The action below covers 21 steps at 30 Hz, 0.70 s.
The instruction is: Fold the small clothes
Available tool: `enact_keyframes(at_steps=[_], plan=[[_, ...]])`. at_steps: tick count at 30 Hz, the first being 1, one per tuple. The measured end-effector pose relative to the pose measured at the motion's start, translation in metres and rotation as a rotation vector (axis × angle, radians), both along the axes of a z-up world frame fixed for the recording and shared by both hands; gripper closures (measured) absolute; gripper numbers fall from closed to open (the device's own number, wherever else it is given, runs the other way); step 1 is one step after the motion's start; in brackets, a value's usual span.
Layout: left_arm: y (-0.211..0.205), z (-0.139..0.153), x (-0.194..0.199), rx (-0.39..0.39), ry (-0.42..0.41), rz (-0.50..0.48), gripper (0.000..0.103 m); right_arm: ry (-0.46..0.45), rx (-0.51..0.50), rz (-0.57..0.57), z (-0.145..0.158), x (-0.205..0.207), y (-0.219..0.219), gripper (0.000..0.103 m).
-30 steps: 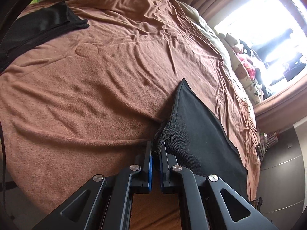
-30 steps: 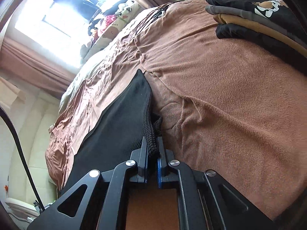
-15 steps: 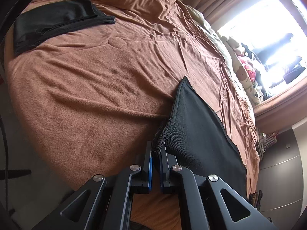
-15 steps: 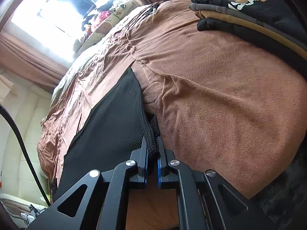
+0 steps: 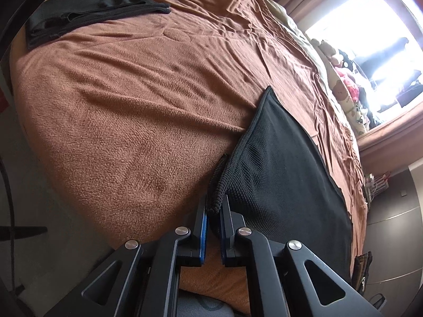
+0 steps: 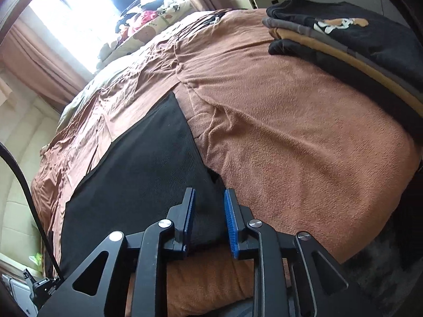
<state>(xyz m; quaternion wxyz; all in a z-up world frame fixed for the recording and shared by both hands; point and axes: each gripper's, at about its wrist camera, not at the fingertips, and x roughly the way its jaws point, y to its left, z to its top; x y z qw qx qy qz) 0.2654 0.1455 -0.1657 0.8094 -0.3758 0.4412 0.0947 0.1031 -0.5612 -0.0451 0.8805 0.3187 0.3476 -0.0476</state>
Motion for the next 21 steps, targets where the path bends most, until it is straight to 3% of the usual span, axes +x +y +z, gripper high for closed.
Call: enact_keyframes(at_steps=[1, 3, 7, 10, 21], plan=[[-0.001, -0.003, 0.001, -0.002, 0.006, -0.008, 0.096, -0.006, -0.008, -0.008, 0.003, -0.003, -0.001, 0.067], [0.001, -0.012, 0.001, -0.026, 0.016, -0.008, 0.093, -0.021, -0.021, -0.03, 0.008, -0.009, -0.004, 0.061], [0.009, -0.026, -0.002, -0.09, 0.007, 0.019, 0.092, -0.066, -0.049, -0.019, 0.018, -0.02, 0.005, 0.061], [0.01, -0.027, -0.003, -0.092, -0.015, 0.016, 0.092, -0.075, -0.082, 0.029, 0.024, -0.017, 0.021, 0.061], [0.014, -0.035, -0.019, -0.143, -0.092, 0.035, 0.092, -0.07, -0.113, 0.322, 0.03, 0.022, 0.113, 0.061]])
